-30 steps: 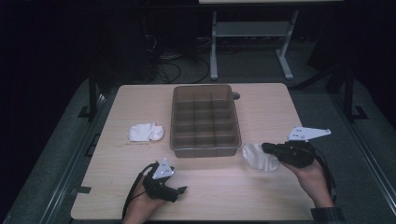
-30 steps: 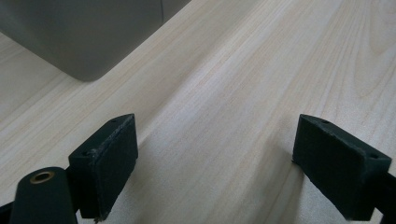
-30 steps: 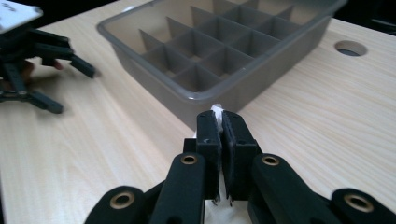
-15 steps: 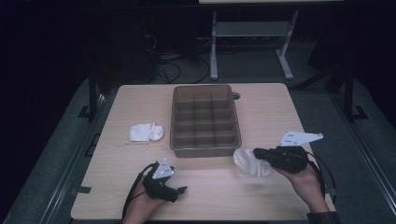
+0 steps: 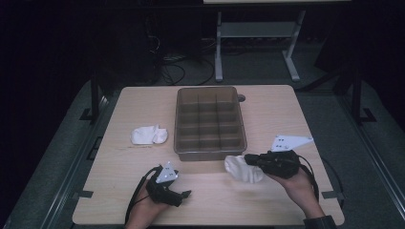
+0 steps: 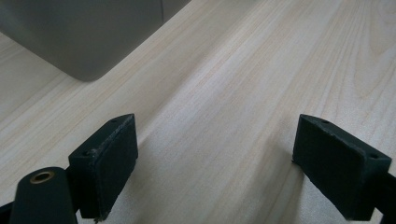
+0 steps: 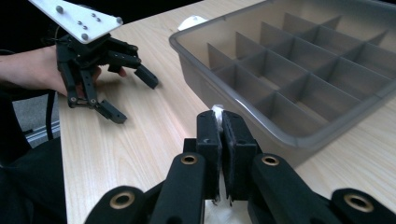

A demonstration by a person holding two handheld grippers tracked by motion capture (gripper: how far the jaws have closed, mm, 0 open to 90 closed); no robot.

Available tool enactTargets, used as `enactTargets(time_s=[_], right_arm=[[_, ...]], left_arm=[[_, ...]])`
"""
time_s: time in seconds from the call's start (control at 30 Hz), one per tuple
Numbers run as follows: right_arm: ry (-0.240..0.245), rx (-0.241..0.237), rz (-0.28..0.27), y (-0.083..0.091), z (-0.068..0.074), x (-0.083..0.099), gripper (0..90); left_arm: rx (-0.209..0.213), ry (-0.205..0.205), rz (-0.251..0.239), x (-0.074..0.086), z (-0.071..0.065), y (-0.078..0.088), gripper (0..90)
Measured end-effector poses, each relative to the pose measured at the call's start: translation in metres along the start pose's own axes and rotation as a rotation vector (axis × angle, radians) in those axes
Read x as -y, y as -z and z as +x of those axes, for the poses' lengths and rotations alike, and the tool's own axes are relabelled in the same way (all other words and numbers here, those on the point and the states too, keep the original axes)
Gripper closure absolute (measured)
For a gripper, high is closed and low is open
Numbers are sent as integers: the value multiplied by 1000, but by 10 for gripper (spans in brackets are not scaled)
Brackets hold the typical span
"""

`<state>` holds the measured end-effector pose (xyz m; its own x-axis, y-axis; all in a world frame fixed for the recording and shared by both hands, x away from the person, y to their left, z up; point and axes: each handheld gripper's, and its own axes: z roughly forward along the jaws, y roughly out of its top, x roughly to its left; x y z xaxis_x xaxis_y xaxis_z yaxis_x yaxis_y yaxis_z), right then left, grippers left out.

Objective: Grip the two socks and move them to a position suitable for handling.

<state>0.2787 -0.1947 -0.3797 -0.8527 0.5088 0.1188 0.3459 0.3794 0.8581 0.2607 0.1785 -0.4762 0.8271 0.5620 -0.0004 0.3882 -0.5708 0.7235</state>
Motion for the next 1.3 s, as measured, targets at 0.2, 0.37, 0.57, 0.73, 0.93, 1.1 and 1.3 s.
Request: enactTargets(time_s=[0.2,0.37,0.57,0.73,0.93,1.1,1.3], right_arm=[[13,-36,5,-13,9,-5,862],[20,-66,12,-25,16,-8,862],[28,-93,15,-40,24,-11,862],[28,-132,7,-54,36,-14,861],[34,-167,10,-67,45,-16,861],[1,-173,48,-84,42,-7,861],[-5,-140,96,-97,36,3,860]], left_arm=[[0,0,0,0,0,0,137],[0,0,0,0,0,0,137],[0,0,0,0,0,0,137],[-1,-1,-1,0,0,0,137],[0,0,-1,0,0,0,136],[0,-1,0,0,0,0,137],[0,0,-3,0,0,0,136]])
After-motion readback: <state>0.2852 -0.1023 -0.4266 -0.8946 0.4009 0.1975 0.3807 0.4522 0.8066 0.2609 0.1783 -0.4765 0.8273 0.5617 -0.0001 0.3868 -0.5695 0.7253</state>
